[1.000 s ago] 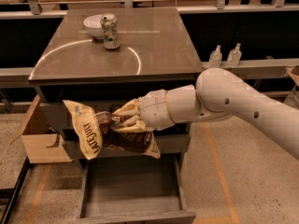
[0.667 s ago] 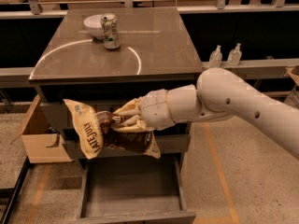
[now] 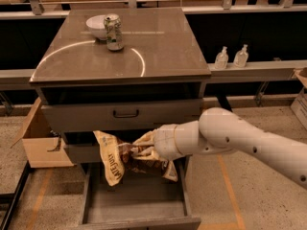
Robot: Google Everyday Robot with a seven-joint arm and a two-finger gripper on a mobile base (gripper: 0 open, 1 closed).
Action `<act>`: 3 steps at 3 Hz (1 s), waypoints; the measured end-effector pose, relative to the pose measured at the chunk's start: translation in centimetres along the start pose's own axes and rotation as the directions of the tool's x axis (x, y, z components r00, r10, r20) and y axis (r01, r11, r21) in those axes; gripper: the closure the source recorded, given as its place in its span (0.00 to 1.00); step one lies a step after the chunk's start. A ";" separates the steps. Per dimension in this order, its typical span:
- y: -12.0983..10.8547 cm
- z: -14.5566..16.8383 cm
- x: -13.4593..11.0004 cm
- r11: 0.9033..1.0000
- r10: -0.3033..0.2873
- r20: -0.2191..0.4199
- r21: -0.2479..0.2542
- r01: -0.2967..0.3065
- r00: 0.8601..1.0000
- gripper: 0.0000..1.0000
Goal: Place brown chip bag into bottom drawer
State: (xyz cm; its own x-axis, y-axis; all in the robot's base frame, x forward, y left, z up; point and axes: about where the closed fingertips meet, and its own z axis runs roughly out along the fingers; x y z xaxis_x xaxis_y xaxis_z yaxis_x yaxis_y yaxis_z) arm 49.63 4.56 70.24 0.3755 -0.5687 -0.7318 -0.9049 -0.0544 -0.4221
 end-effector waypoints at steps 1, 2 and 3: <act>1.3 3.0 6.3 1.000 0.001 -0.057 0.017 0.000 0.998 1.00; 2.3 8.1 12.5 0.999 -0.008 -0.072 -0.039 0.005 0.997 1.00; 2.3 8.1 12.5 0.999 -0.008 -0.072 -0.039 0.005 0.997 1.00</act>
Offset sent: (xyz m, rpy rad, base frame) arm 0.0845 0.0006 -0.2200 -0.1297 0.0128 0.0471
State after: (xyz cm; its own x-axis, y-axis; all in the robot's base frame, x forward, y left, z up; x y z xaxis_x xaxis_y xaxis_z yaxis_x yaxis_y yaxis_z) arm 53.88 4.03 55.80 0.3668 -0.6263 -0.6879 -0.9102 -0.0887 -0.4047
